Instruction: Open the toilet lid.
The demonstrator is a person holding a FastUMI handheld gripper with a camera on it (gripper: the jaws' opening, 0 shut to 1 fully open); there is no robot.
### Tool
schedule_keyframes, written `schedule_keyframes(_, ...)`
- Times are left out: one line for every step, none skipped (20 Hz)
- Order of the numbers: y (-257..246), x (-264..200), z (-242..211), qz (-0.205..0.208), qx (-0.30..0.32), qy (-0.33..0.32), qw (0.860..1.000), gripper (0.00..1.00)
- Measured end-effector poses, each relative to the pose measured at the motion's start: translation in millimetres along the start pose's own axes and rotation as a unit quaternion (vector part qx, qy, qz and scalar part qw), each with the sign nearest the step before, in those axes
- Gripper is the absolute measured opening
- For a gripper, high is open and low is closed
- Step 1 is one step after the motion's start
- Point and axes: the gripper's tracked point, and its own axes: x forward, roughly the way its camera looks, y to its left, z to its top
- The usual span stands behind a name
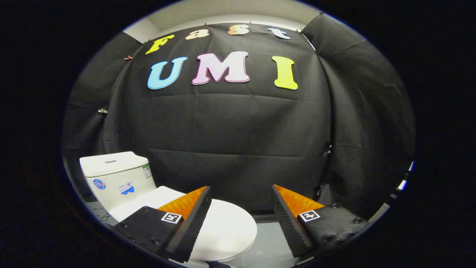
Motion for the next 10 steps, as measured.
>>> schedule_keyframes(-0.1, -0.1, -0.2, 0.000, 0.002, 0.001, 1.000, 0.98)
schedule_keyframes(0.1, -0.2, -0.1, 0.001, 0.003, 0.001, 1.000, 0.98)
schedule_keyframes(0.8, 0.1, 0.0, 0.003, 0.004, 0.001, 1.000, 0.98)
schedule_keyframes(1.0, -0.3, 0.3, 0.002, 0.004, 0.002, 1.000, 0.98)
schedule_keyframes(0.0, -0.1, 0.0, 0.002, 0.003, 0.000, 1.000, 0.98)
schedule_keyframes(-0.6, 0.0, 0.2, 0.001, 0.001, 0.000, 1.000, 0.98)
schedule_keyframes(-0.5, 0.2, 0.5, 0.002, 0.002, -0.001, 1.000, 0.98)
schedule_keyframes(-1.3, 0.0, 1.2, 0.001, 0.002, -0.001, 1.000, 0.98)
schedule_keyframes(-1.1, 0.3, 0.1, 0.000, 0.003, 0.000, 1.000, 0.98)
schedule_keyframes(-0.6, 0.7, -0.6, 0.001, 0.004, 0.002, 1.000, 0.98)
